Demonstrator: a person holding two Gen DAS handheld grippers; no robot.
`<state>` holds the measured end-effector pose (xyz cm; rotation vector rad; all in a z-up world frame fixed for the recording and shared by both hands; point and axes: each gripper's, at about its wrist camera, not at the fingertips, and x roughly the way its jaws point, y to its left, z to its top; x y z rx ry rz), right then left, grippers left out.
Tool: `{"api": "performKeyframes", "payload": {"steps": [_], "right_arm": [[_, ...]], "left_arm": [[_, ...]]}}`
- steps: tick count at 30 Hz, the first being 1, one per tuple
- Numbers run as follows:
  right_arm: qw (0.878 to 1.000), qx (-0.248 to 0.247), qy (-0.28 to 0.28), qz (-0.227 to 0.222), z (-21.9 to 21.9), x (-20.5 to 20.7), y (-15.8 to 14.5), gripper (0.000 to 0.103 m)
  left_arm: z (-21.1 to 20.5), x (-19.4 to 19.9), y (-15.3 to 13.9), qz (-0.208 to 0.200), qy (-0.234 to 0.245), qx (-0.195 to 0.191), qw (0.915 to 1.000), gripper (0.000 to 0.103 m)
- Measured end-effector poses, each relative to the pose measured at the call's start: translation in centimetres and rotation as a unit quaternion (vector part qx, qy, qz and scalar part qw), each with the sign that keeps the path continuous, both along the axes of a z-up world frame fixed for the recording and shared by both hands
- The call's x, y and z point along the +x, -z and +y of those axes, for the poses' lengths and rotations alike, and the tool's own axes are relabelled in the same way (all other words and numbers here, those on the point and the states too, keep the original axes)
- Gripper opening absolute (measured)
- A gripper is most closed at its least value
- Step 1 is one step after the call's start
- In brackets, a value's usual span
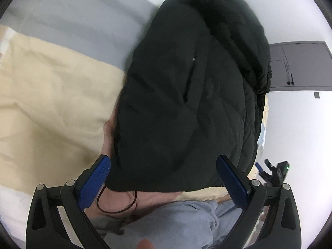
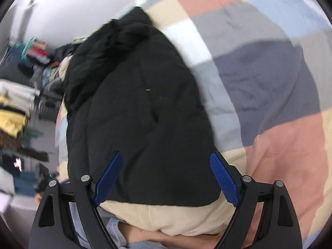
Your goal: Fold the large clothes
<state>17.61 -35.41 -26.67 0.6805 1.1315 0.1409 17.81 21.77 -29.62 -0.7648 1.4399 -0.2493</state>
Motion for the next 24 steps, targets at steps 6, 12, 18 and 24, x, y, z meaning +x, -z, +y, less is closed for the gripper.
{"api": "performKeyframes", "payload": {"steps": [6, 12, 18, 24], "right_arm": [[0.998, 0.036, 0.031, 0.037, -1.6, 1.3, 3.1, 0.086], [0.995, 0.062, 0.045, 0.067, -2.2, 2.3, 5.9, 0.086], [0.993, 0.115, 0.016, 0.026, -1.9, 2.3, 4.9, 0.089], [0.988, 0.142, -0.049, -0.035, -0.1, 1.9, 2.8, 0.088]], "left_arm": [[0.4, 1.2, 3.4, 0.024, -0.001, -0.017, 0.9996, 0.101], [0.4, 2.2, 5.3, 0.036, 0.009, -0.028, 0.9989, 0.1], [-0.9, 2.4, 3.4, -0.022, 0.039, -0.086, 0.9953, 0.097], [-2.2, 2.0, 1.0, -0.076, 0.047, -0.105, 0.9905, 0.096]]}}
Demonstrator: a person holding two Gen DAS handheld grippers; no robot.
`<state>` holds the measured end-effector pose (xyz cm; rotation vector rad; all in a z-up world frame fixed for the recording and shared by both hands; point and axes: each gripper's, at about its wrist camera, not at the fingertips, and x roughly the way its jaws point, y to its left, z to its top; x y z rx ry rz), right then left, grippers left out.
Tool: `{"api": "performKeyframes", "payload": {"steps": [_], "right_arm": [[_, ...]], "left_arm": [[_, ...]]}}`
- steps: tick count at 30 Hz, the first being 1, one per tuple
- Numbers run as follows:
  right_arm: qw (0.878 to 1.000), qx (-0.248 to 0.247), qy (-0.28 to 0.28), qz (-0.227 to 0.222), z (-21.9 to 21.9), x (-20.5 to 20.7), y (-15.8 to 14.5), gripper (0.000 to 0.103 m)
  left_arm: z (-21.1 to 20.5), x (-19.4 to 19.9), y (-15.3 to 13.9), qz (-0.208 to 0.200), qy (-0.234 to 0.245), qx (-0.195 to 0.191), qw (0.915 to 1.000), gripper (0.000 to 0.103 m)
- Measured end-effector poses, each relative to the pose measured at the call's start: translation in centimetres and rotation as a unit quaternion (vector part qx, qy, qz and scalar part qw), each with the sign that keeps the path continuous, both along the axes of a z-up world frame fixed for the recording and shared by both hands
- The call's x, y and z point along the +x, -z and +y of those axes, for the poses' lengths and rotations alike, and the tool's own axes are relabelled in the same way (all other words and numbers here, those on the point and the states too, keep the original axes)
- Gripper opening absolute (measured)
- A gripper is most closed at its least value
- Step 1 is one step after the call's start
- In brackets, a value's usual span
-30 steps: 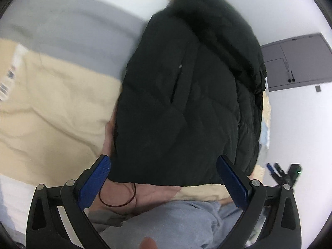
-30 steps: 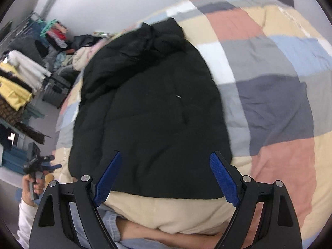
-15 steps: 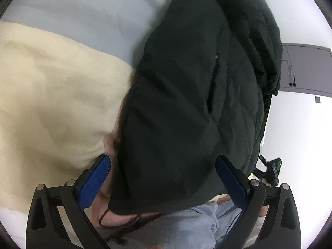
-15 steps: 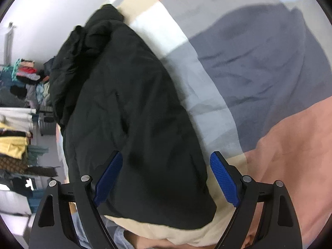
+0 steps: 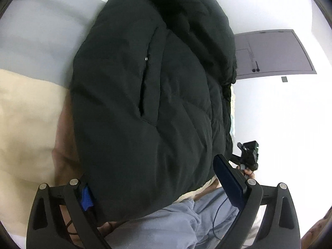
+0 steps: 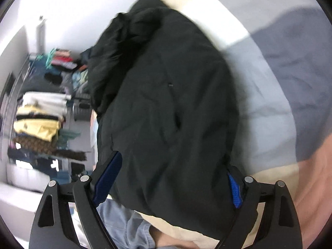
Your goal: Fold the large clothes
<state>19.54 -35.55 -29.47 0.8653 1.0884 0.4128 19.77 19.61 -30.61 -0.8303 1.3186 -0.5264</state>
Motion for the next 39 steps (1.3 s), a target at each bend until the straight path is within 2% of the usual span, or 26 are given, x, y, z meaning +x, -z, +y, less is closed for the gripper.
{"api": "performKeyframes", "payload": {"steps": [5, 9, 12, 15, 19, 21, 23, 24, 25, 26, 28, 31, 34, 39], "right_arm": [[0.999, -0.023, 0.013, 0.02, -0.1, -0.1, 0.8, 0.088], [0.996, -0.07, 0.044, 0.035, -0.3, -0.1, 1.1, 0.088], [0.995, -0.081, 0.035, 0.054, 0.1, 0.1, 1.7, 0.088], [0.994, -0.07, -0.008, 0.083, 1.7, 0.9, 2.9, 0.089], [0.996, -0.06, -0.054, 0.048, 3.2, 1.0, 2.0, 0.087], [0.996, -0.053, -0.068, 0.014, 3.8, 0.9, 0.9, 0.081], [0.996, -0.047, -0.076, -0.006, 4.0, 0.8, 0.2, 0.063], [0.996, -0.047, -0.079, -0.015, 4.0, 0.6, -0.2, 0.056], [0.995, -0.049, -0.08, -0.019, 4.0, 0.6, -0.4, 0.039], [0.995, -0.053, -0.079, -0.019, 3.8, 0.5, -0.6, 0.024], [0.995, -0.053, -0.076, -0.023, 3.5, 0.4, -0.9, 0.013], [0.992, -0.076, -0.085, -0.057, 4.1, -0.1, -2.5, 0.008], [0.989, -0.087, -0.088, -0.083, 5.2, -0.7, -3.9, 0.006], [0.986, -0.08, -0.075, -0.124, 4.6, -2.8, -6.7, 0.005]], "left_arm": [[1.0, 0.2, 2.6, 0.056, -0.041, 0.021, 0.9974, 0.088], [1.6, 0.5, 4.5, 0.105, -0.056, 0.038, 0.9922, 0.085], [1.6, 0.6, 4.8, 0.111, -0.062, 0.037, 0.9912, 0.085], [0.6, 0.7, 4.5, 0.106, -0.048, 0.032, 0.9927, 0.085], [-1.2, 1.2, 3.7, 0.079, -0.022, 0.027, 0.9963, 0.079], [-2.0, 1.5, 3.2, 0.068, -0.016, 0.028, 0.9972, 0.073], [-2.4, 1.7, 2.8, 0.058, -0.017, 0.026, 0.9978, 0.066], [-2.6, 1.7, 2.4, 0.051, -0.021, 0.025, 0.9982, 0.057], [-2.6, 1.7, 2.2, 0.046, -0.023, 0.024, 0.9984, 0.046], [-2.8, 1.7, 2.0, 0.041, -0.027, 0.025, 0.9985, 0.041], [-2.8, 1.6, 1.3, 0.031, -0.035, 0.027, 0.9985, 0.024], [-2.9, 1.0, -0.2, 0.003, -0.04, 0.037, 0.9985, 0.01], [-2.0, -0.2, -1.7, -0.019, -0.058, 0.025, 0.9978, 0.006], [-1.0, -2.5, -4.7, -0.048, -0.073, 0.019, 0.9959, 0.003]]}}
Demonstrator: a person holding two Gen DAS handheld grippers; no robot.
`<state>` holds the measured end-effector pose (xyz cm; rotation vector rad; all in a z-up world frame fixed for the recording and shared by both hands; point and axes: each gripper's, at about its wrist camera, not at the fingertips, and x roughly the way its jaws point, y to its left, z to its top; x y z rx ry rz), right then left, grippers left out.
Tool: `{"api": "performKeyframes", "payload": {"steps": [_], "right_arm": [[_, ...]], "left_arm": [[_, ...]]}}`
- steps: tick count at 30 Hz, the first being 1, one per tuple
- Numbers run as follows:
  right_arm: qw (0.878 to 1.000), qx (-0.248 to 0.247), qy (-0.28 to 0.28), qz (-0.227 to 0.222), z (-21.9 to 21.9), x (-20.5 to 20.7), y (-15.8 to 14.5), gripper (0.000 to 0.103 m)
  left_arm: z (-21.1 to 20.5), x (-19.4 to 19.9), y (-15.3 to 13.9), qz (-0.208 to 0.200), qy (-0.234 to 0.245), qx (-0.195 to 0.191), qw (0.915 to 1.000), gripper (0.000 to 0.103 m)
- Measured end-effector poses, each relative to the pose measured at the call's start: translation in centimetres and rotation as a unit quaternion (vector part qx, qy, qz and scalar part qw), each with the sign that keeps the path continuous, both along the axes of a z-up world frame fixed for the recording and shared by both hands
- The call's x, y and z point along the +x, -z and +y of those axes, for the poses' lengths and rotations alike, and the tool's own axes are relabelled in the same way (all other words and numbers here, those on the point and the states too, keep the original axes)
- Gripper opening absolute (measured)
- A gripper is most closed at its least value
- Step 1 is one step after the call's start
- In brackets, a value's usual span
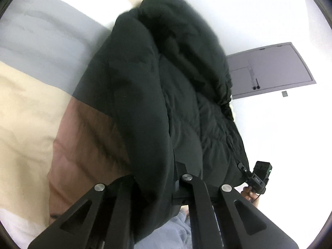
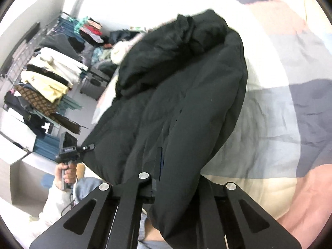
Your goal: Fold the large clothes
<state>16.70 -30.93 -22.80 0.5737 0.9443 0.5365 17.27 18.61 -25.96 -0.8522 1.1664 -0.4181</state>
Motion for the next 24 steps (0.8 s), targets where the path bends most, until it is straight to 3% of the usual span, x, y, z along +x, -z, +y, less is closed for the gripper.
{"api": "performKeyframes", "payload": {"steps": [17, 24], "right_arm": [[0.99, 0.023, 0.03, -0.133, 0.1, -8.6, -10.7, 0.004], [0.987, 0.038, 0.025, -0.154, -1.2, -13.9, -12.1, 0.004]], "left_arm": [[3.1, -9.0, -13.0, -0.084, -0.035, -0.016, 0.9958, 0.002], [3.4, -13.1, -14.8, -0.098, -0.034, -0.018, 0.9944, 0.002]]}}
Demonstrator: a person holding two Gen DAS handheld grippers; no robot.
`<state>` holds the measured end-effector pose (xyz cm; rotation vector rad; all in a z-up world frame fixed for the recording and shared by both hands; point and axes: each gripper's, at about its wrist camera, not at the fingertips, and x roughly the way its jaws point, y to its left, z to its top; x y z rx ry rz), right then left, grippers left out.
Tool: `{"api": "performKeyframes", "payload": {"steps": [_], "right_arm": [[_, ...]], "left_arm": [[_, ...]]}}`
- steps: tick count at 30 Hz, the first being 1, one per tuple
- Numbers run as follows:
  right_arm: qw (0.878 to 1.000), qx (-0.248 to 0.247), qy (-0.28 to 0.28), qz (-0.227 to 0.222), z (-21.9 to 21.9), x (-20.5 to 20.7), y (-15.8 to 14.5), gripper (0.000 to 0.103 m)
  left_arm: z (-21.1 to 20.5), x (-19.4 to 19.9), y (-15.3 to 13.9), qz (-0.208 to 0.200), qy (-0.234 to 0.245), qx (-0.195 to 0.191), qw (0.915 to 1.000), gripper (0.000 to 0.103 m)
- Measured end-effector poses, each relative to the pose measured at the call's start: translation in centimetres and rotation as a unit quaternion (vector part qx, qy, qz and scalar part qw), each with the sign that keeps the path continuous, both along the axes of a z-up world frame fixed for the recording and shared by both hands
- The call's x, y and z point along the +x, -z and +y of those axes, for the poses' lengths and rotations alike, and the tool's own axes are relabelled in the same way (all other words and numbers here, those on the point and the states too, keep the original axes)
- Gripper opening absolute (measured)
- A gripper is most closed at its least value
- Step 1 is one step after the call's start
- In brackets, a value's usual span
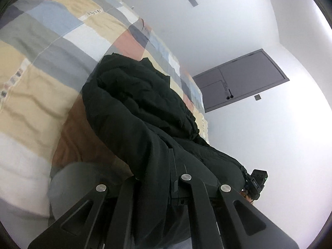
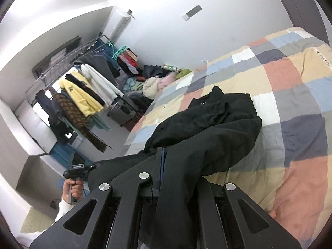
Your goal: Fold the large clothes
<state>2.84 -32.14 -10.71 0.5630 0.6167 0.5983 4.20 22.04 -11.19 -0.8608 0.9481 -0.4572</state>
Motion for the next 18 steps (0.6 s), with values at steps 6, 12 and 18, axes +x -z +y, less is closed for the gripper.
{"api": "performKeyframes", "payload": {"steps": [6, 12, 18], "right_arm": [[1.0, -0.003, -0.008, -0.004, 0.3, -4.8, -1.8, 0.004], [1.0, 0.004, -0.005, -0.006, 0.4, -8.8, -3.2, 0.004], [1.0, 0.017, 0.006, 0.017, -0.2, -6.9, -3.0, 0.005]], "left_arm": [[-0.4, -3.1, -0.9, 0.0, -0.001, 0.003, 1.0, 0.002], [0.4, -7.1, -2.7, -0.007, -0.002, 0.011, 0.9999, 0.002], [0.7, -6.2, -3.3, 0.0, -0.002, 0.016, 0.9999, 0.003]]}}
